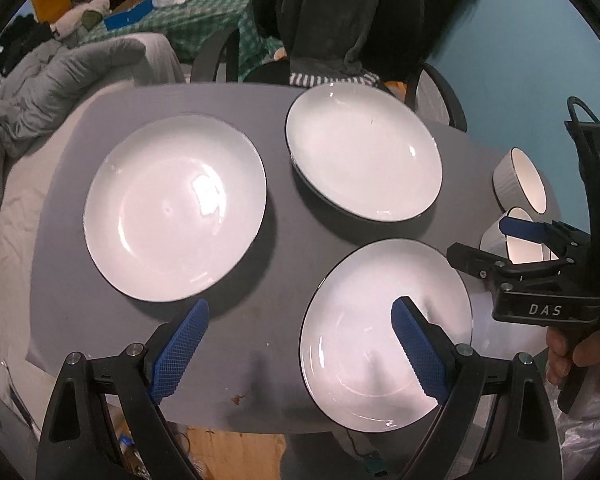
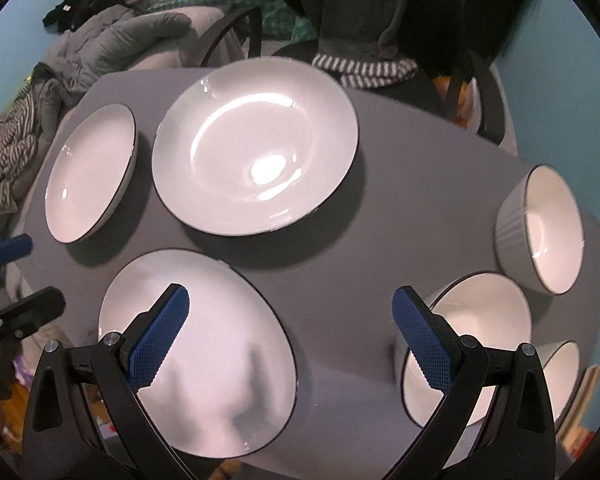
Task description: Organize plates and bowls
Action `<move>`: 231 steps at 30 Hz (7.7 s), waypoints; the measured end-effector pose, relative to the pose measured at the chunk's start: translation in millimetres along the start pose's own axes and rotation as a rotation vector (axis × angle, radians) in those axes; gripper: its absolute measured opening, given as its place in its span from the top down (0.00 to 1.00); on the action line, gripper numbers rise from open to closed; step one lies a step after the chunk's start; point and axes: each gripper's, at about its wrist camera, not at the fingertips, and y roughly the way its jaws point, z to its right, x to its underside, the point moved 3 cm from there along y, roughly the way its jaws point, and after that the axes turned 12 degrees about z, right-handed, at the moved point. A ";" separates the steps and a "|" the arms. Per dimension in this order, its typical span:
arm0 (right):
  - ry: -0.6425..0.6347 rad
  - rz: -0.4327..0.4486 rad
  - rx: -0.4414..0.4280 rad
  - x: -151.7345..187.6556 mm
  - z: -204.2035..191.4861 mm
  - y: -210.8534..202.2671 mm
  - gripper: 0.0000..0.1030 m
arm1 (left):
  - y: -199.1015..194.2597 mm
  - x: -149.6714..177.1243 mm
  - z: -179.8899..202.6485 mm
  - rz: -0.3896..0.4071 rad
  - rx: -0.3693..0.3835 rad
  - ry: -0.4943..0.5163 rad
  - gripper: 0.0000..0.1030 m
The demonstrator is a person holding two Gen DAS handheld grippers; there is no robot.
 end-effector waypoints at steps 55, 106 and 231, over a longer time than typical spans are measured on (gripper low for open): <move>0.109 -0.231 -0.082 70.9 -8.5 50.6 0.71 | 66.7 58.6 1.2 -0.334 0.125 -0.074 0.80; 0.162 -0.371 -0.198 54.9 11.7 71.8 0.87 | 67.1 36.3 17.2 -0.380 0.075 0.016 0.82; 0.108 -0.518 0.156 -91.6 34.4 114.0 0.66 | 145.1 -101.3 14.7 -0.433 -0.157 0.119 0.58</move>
